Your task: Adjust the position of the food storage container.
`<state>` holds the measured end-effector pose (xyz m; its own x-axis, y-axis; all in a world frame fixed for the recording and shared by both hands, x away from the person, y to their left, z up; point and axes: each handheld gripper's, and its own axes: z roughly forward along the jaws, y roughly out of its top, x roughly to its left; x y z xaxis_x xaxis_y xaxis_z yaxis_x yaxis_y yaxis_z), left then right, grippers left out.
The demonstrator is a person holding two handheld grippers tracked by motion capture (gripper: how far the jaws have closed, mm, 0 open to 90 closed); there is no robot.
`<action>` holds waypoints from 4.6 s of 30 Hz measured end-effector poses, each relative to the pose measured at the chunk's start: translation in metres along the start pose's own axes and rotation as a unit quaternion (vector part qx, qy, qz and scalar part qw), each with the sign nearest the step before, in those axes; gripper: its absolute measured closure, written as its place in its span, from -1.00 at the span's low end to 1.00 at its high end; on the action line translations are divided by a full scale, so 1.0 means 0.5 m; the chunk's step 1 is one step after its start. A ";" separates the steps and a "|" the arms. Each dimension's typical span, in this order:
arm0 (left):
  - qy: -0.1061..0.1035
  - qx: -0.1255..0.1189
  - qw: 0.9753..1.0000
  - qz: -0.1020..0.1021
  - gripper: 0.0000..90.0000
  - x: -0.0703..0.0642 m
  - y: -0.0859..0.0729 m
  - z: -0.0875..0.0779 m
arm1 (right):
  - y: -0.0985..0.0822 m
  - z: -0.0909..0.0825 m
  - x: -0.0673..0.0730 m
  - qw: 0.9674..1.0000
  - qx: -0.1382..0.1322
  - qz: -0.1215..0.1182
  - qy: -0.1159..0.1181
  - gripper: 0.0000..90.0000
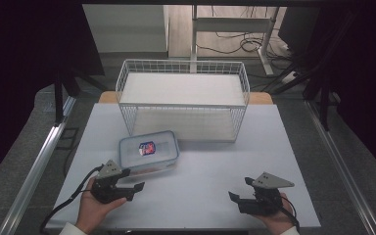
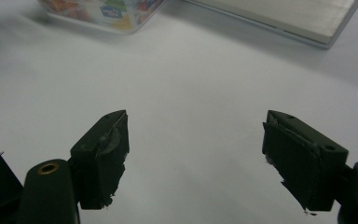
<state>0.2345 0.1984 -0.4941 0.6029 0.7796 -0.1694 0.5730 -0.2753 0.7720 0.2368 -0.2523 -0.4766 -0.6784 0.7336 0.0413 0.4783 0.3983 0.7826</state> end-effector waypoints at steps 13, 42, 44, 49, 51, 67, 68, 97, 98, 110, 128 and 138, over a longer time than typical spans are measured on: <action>0.007 -0.005 1.000 0.010 -0.42 -0.006 -0.004 -0.015 | 0.001 0.008 -0.007 1.000 0.014 0.016 0.006 -0.56; 0.009 -0.015 1.000 -0.007 -0.41 0.012 0.006 -0.043 | 0.003 0.031 -0.003 0.999 0.031 0.014 -0.002 -0.62; 0.010 -0.016 1.000 -0.006 -0.42 0.012 0.007 -0.044 | 0.003 0.031 -0.002 0.999 0.032 0.013 -0.002 -0.62; 0.018 -0.022 1.000 -0.011 -0.41 0.024 0.012 -0.055 | 0.003 0.031 -0.001 0.999 0.033 0.011 -0.003 -0.62; 0.018 -0.026 0.999 -0.018 -0.40 0.033 0.016 -0.061 | 0.004 0.030 -0.003 0.999 0.036 0.011 -0.008 -0.62; 0.038 -0.032 0.998 -0.047 0.03 0.083 0.047 -0.083 | 0.004 0.024 -0.021 0.999 0.035 0.022 -0.025 -0.62; 0.042 -0.030 0.998 -0.044 0.18 0.091 0.052 -0.083 | 0.004 0.024 -0.021 0.999 0.037 0.022 -0.026 -0.62; 0.070 0.080 0.987 -0.118 0.99 0.244 0.061 -0.007 | 0.001 0.024 -0.032 0.998 0.049 0.024 -0.043 -0.62; 0.066 0.085 0.986 -0.127 0.99 0.250 0.059 0.002 | 0.001 0.025 -0.032 0.998 0.050 0.023 -0.044 -0.62; 0.059 0.111 0.984 -0.128 0.99 0.258 0.074 0.037 | 0.000 0.030 -0.035 0.997 0.057 0.022 -0.047 -0.62; 0.029 0.111 0.986 -0.122 1.00 0.249 0.091 0.080 | -0.001 0.036 -0.039 0.997 0.062 0.021 -0.051 -0.62; 0.002 0.113 0.988 -0.105 1.00 0.213 0.121 0.126 | -0.001 0.035 -0.039 0.997 0.062 0.020 -0.052 -0.62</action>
<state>0.3685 0.2295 -0.5043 0.4561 0.8350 -0.3078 0.7943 -0.2260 0.5639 0.2596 -0.2571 -0.4885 -0.5992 0.8006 0.0017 0.5739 0.4281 0.6981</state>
